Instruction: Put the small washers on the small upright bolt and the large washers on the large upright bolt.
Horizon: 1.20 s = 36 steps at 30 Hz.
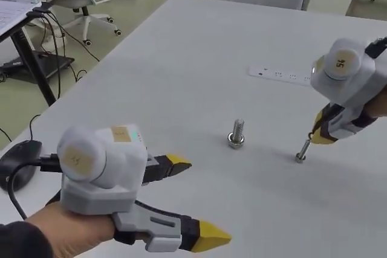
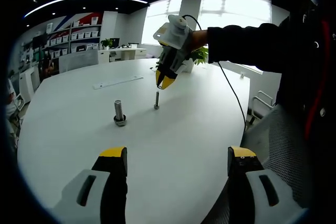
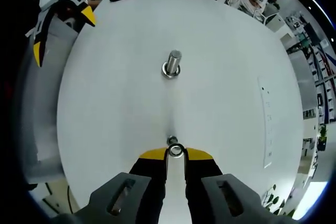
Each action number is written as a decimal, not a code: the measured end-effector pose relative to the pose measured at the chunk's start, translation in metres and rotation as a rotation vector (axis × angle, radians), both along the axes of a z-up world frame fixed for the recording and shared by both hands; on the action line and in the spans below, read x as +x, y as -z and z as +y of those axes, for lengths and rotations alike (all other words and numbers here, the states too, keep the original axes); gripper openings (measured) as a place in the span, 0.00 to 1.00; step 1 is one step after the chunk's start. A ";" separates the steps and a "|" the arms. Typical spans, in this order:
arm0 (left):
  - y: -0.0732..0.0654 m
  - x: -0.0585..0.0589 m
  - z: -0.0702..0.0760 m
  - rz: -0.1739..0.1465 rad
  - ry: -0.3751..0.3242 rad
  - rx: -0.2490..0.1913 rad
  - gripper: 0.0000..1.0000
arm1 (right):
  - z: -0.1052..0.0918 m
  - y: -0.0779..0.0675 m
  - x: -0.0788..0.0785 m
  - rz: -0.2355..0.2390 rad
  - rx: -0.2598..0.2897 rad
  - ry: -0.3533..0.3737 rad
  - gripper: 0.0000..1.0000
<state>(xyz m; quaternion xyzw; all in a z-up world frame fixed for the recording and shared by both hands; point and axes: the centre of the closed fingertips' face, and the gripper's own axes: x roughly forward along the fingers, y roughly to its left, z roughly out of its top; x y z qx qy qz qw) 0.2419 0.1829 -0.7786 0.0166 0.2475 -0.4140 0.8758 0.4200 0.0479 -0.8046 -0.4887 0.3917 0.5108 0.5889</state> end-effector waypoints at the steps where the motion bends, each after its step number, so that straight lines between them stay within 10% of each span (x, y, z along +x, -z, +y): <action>1: 0.000 0.000 0.000 0.002 -0.001 0.001 0.78 | 0.000 0.001 0.001 0.003 -0.001 -0.002 0.13; 36: 0.004 0.002 0.002 0.017 -0.016 0.002 0.78 | -0.003 0.029 0.007 0.060 -0.036 0.003 0.13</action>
